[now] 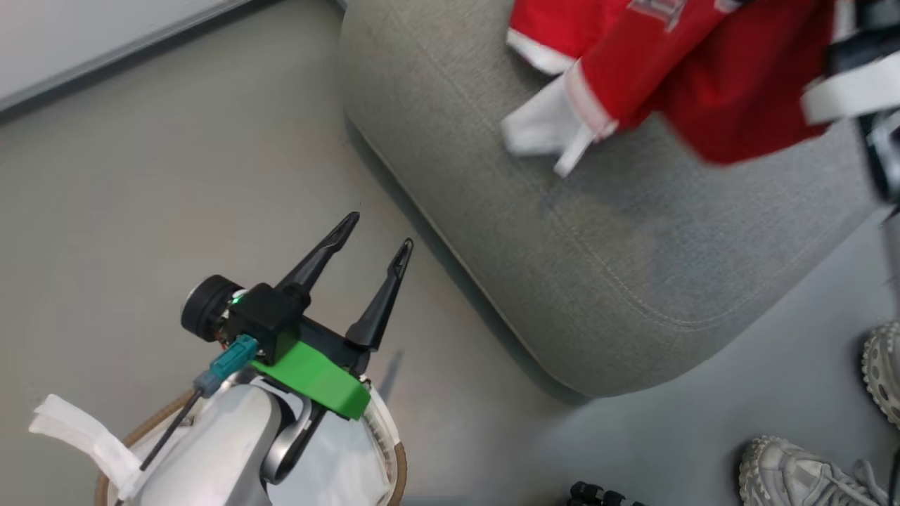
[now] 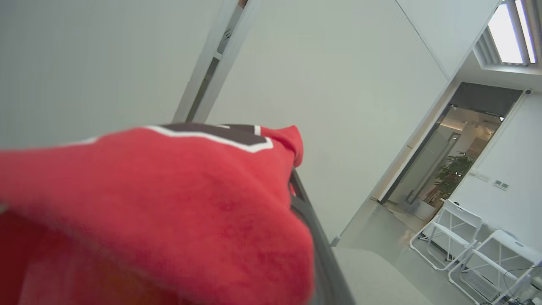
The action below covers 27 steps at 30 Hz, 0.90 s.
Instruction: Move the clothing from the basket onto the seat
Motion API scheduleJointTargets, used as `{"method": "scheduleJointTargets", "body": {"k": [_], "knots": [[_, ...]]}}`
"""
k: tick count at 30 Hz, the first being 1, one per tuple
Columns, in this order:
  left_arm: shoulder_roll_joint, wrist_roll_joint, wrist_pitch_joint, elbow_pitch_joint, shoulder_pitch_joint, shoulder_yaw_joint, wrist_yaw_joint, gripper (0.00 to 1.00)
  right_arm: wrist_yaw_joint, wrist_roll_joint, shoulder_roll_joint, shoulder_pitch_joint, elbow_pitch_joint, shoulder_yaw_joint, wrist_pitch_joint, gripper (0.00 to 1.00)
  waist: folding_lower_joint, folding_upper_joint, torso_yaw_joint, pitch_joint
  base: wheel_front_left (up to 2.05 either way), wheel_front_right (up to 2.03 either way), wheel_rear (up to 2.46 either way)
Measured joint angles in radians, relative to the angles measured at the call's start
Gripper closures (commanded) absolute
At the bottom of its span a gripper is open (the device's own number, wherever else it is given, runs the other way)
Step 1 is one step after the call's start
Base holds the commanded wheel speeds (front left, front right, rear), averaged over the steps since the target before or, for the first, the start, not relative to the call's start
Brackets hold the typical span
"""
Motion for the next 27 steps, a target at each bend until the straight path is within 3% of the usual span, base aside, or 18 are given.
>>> {"method": "scheduleJointTargets", "body": {"k": [9, 16, 22, 23, 25, 27], "knots": [[0.049, -0.016, 0.0, -0.021, -0.041, -0.014, 0.0, 0.0, 0.0, -0.174, -0.112, -0.191, 0.192, -0.165, 0.019, 1.0, 0.0001, 0.0, 0.082, 0.109, 0.0, 0.0, 0.0], [0.064, -0.029, 0.0, -0.033, -0.073, -0.032, 0.0, 0.0, 0.0, -0.27, -0.041, -0.153, 0.312, -0.352, 0.038, 1.0, 0.0001, 0.0, 0.167, 0.186, 0.0, 0.0, 0.0], [0.088, -0.035, 0.0, -0.035, -0.073, -0.004, 0.0, 0.0, 0.0, -0.359, 0.03, -0.116, 0.359, -0.455, 0.028, 1.0, 0.0001, 0.0, 0.218, 0.258, 0.0, 0.0, 0.0], [0.088, -0.036, 0.0, -0.034, -0.072, -0.003, 0.0, 0.0, 0.0, -0.365, 0.045, -0.108, 0.366, -0.471, 0.024, 0.93, 0.0001, 0.0, 0.225, 0.269, 0.0, 0.0, 0.0], [0.086, -0.038, 0.0, -0.031, -0.072, -0.002, 0.0, 0.0, 0.0, -0.387, 0.068, -0.083, 0.372, -0.498, 0.014, 0.0, 0.0001, 0.0, 0.239, 0.283, 0.0, 0.0, 0.0], [0.082, -0.041, 0.0, -0.026, -0.072, 0.002, 0.0, 0.0, 0.0, -0.389, 0.09, -0.062, 0.376, -0.523, 0.007, 0.0, 0.0001, 0.0, 0.25, 0.287, 0.0, 0.0, 0.0]]}}
